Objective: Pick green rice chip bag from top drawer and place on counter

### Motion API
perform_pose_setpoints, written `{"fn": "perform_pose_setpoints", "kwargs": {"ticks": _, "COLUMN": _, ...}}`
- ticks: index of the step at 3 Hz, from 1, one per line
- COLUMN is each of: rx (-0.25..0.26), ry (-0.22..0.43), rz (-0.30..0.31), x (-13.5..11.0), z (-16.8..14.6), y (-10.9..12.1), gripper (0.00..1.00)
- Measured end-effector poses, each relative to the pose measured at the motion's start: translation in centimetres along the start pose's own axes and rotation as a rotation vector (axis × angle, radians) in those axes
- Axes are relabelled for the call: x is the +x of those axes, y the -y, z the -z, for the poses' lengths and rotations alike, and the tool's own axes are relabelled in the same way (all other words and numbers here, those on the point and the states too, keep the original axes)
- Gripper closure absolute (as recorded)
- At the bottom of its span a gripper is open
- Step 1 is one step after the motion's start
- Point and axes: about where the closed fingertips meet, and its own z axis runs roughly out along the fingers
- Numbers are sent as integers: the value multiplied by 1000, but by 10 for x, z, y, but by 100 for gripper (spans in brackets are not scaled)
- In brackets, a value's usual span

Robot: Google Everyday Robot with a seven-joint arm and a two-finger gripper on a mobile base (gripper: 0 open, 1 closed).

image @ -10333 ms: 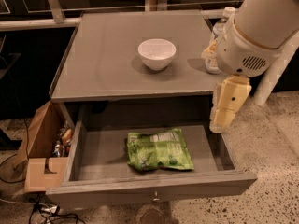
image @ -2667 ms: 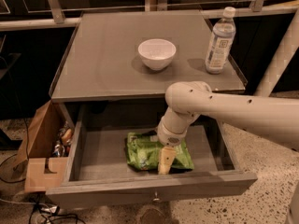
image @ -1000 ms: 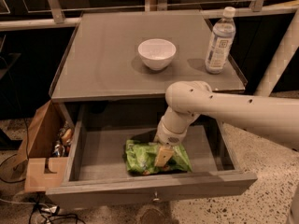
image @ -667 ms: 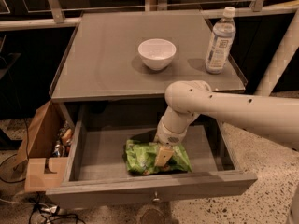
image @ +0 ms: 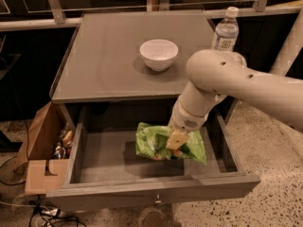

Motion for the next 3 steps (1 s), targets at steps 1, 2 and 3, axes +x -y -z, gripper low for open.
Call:
{"fn": "perform_pose_setpoints", "kwargs": {"ticks": 1, "rx": 3, "ry": -1, "rz": 2, "x": -1, "z": 2, "y": -1, "gripper": 100}}
{"fn": "perform_pose_setpoints", "kwargs": {"ticks": 2, "rx": -36, "ry": 5, "rz": -12, "x": -1, "z": 12, "y": -12, "gripper": 100}}
{"fn": "perform_pose_setpoints", "kwargs": {"ticks": 3, "rx": -74, "ry": 51, "rz": 29, "x": -20, "z": 42, "y": -45, "gripper": 100}}
